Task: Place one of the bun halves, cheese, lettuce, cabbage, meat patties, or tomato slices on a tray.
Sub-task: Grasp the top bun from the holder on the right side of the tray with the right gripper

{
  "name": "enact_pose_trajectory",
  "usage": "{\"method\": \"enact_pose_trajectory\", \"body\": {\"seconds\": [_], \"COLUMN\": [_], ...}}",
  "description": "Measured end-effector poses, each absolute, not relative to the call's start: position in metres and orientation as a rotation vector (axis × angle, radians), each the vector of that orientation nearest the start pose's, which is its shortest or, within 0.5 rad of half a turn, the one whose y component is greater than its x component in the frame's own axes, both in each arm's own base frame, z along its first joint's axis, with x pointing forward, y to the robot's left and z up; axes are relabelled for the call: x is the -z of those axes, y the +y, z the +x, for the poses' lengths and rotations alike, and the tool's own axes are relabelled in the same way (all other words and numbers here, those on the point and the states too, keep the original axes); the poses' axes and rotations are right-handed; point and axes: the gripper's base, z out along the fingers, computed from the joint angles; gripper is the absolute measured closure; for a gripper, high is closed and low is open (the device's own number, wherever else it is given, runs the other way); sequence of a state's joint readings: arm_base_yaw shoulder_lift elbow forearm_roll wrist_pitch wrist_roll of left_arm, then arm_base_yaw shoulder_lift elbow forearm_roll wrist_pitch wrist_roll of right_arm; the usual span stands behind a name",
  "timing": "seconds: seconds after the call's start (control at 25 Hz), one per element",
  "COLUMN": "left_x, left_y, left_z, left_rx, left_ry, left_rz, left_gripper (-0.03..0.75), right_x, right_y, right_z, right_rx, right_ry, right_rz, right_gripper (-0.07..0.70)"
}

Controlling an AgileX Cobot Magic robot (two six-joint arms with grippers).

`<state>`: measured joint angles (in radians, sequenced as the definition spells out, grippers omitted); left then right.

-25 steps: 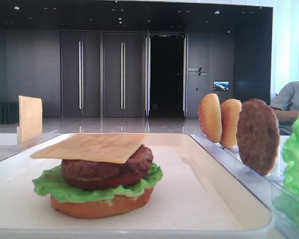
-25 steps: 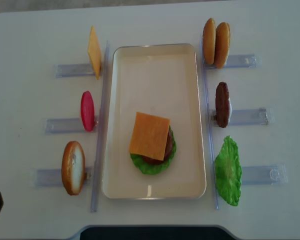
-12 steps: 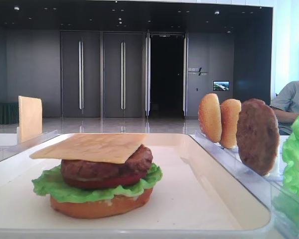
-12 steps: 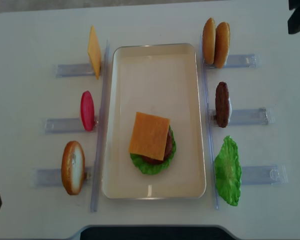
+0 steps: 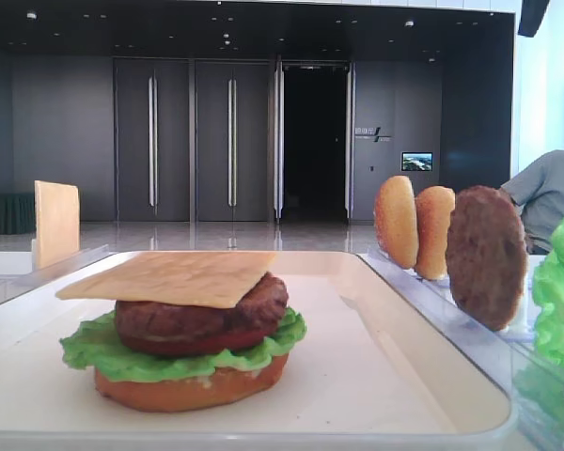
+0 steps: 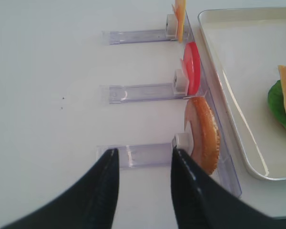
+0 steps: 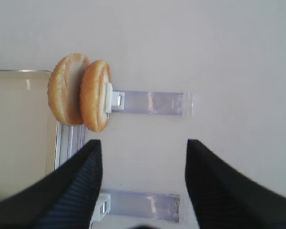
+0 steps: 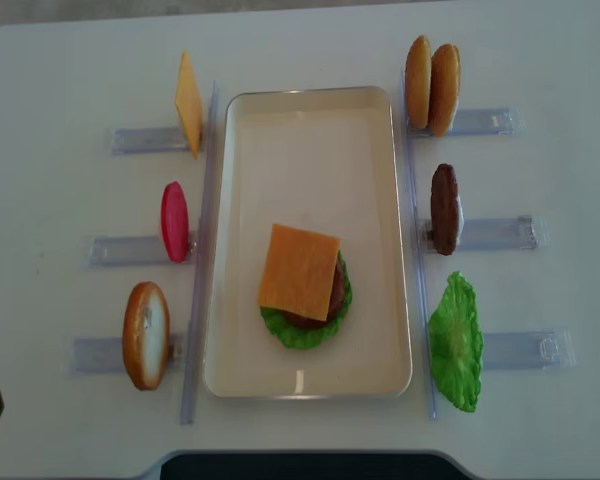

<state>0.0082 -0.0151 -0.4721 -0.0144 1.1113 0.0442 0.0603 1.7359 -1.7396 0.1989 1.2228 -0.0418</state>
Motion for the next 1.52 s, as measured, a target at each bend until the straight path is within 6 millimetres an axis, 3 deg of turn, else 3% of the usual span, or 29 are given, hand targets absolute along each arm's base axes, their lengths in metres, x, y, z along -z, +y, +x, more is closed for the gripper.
{"method": "enact_pose_trajectory", "body": {"seconds": [0.24,0.56,0.68,0.92,1.04,1.24,1.52], "left_x": [-0.265,-0.265,-0.265,-0.265,-0.265,-0.265,-0.265], "left_y": [-0.001,-0.001,-0.001,-0.001,-0.001,-0.001,-0.001], "left_z": [-0.006,-0.006,-0.006,-0.006,-0.006,-0.006,-0.006], "left_rx": [-0.014,-0.014,-0.014,-0.014,-0.014,-0.014,-0.014], "left_ry": [2.107,2.107,2.107,2.107,2.107,2.107,2.107], "left_rz": [0.039,0.039,0.039,0.039,0.039,0.039,0.039], "left_gripper": [0.433,0.433,0.433,0.433,0.433,0.433,0.433], "right_x": [-0.358,-0.357,-0.356,-0.354,-0.35,-0.34,-0.335], "right_y": [0.039,0.046,0.073,0.149,0.168,0.174,0.167], "right_z": [0.384,0.385,0.381,0.361,0.361,0.373,0.382], "right_rx": [-0.264,-0.22,-0.197,-0.221,-0.239,-0.241,-0.247], "right_ry": [2.678,2.684,2.687,2.679,2.677,2.7,2.72], "right_rz": [-0.098,-0.117,-0.195,-0.415,-0.444,-0.412,-0.303], "right_gripper": [0.227,0.227,0.227,0.227,0.227,0.213,0.173]}}
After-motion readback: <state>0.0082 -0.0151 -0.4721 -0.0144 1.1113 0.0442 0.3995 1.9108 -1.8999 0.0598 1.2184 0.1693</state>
